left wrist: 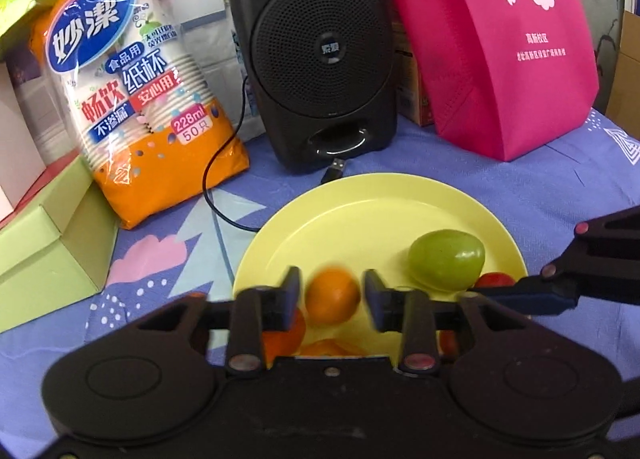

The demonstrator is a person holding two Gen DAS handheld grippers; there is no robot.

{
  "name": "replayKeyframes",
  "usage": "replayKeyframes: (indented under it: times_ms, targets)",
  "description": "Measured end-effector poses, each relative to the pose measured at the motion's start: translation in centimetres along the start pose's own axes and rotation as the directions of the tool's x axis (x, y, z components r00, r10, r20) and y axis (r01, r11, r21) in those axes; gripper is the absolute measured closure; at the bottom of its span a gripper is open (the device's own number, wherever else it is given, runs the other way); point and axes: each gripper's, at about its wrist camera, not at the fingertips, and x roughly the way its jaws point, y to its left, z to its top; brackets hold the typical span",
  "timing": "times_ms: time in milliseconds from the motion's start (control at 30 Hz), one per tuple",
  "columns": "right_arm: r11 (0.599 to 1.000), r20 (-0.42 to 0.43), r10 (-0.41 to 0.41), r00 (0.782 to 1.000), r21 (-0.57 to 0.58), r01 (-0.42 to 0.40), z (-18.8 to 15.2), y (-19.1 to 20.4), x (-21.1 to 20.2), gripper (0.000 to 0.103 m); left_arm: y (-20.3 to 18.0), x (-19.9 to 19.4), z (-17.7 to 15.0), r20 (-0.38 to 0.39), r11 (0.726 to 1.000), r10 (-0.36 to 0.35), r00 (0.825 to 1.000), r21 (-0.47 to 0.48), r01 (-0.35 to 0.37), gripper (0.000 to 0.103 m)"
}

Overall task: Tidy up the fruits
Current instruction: 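Place both held fruits on the yellow plate and open both tools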

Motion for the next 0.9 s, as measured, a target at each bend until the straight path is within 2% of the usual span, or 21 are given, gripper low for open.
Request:
replayKeyframes:
  times_ms: [33,67,100,133,267,400,433,533,700,800,900]
  targets:
    - [1.0,0.008,0.002,1.0,0.0,-0.002,-0.1,0.0,-0.1,0.06,-0.1,-0.3,0.0,0.01,1.0,-0.001,1.0,-0.001,0.001,0.04]
    - [1.0,0.018,0.004,1.0,0.001,-0.004,-0.1,0.1,-0.3,0.052,-0.2,-0.5,-0.1,0.023,1.0,0.019,1.0,0.007,-0.019,0.03]
    - [1.0,0.027,-0.001,1.0,0.0,0.001,-0.2,0.2,-0.6,0.049,-0.4,-1.0,-0.1,0.043,0.999,0.049,0.998,0.02,-0.05,0.014]
    - [1.0,0.031,-0.008,0.999,0.002,0.007,-0.2,0.2,-0.8,0.046,-0.6,-1.5,-0.1,0.067,0.997,0.069,0.995,0.03,-0.071,0.01]
    - [1.0,0.058,-0.024,0.998,0.02,0.022,-0.2,0.0,-2.4,0.046,-0.2,-4.0,0.1,0.117,0.994,0.103,0.988,0.029,-0.107,0.01]
    - [0.998,0.122,-0.035,0.992,0.059,0.028,-1.1,-0.4,-5.7,0.044,0.6,-8.0,-0.8,0.174,0.991,0.132,0.976,-0.01,-0.132,0.009]
    - [0.997,0.137,-0.041,0.99,0.073,0.031,-1.6,-0.5,-6.6,0.04,0.9,-9.1,-1.4,0.184,0.99,0.138,0.973,-0.02,-0.136,0.004]
    - [0.991,0.16,-0.063,0.985,0.126,0.043,-3.1,-0.8,-8.8,0.029,1.2,-11.5,-3.7,0.201,0.982,0.186,0.962,-0.05,-0.18,0.002]
    - [0.978,0.13,-0.075,0.989,0.201,0.048,-6.3,-0.7,-10.8,0.028,0.9,-13.8,-8.4,0.166,0.967,0.245,0.955,-0.105,-0.23,0.002]
    - [0.973,0.088,-0.073,0.993,0.226,0.052,-8.4,0.0,-11.2,0.028,0.0,-14.8,-11.1,0.142,0.966,0.236,0.961,-0.145,-0.216,0.002]
    - [0.973,0.045,-0.069,0.997,0.223,0.057,-10.4,0.7,-11.2,0.028,-1.3,-15.2,-13.6,0.122,0.969,0.222,0.967,-0.141,-0.204,0.002]
